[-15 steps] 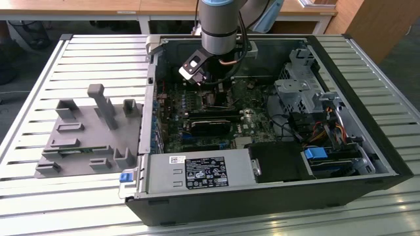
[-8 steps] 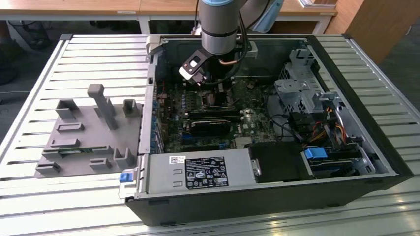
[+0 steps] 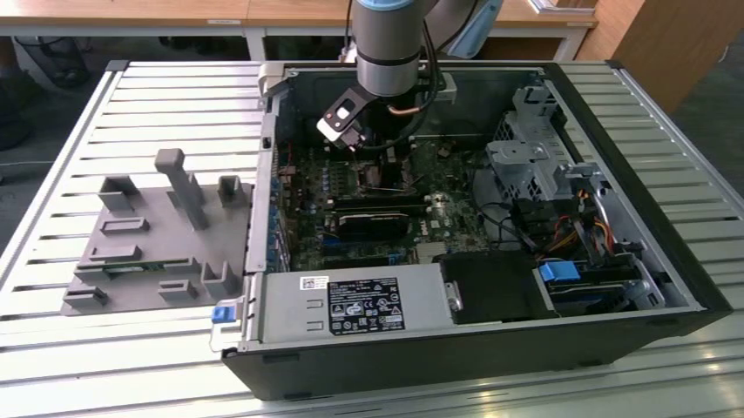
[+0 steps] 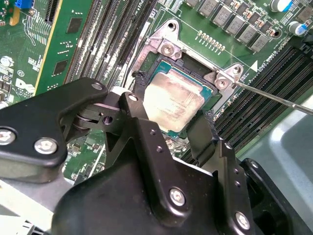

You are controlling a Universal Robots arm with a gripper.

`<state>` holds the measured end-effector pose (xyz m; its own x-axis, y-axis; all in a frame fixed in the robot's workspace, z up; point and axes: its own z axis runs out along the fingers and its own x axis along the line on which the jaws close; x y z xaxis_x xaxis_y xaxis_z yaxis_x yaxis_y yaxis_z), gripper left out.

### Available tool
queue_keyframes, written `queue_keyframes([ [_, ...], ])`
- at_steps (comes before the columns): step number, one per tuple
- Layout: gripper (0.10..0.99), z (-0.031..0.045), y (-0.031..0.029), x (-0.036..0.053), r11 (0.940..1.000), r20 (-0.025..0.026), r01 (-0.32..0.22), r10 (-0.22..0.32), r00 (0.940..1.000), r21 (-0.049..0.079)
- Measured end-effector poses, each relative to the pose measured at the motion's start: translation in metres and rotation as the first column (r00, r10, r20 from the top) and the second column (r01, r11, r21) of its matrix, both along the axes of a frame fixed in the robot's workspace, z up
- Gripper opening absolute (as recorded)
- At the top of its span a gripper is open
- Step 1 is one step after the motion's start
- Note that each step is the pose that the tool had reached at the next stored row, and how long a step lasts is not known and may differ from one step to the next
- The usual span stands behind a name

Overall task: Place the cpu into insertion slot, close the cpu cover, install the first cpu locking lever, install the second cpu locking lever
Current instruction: 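Place the cpu into insertion slot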

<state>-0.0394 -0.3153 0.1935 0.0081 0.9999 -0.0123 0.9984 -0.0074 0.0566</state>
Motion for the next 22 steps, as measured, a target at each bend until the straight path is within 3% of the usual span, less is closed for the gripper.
queue_keyframes([
  [7, 0.612, 0.0011, 0.0, 0.0001, 1.0, -0.0001, 0.0, 0.0, 1.0, 0.0],
  [16, 0.6, 0.0121, 0.0, 0.0001, 1.0, -0.0019, 0.0, 0.0, 1.0, 0.0],
  [22, 0.361, 0.0139, 0.0, 0.0002, 1.0, -0.003, 0.0, 0.0, 1.0, 0.0],
])
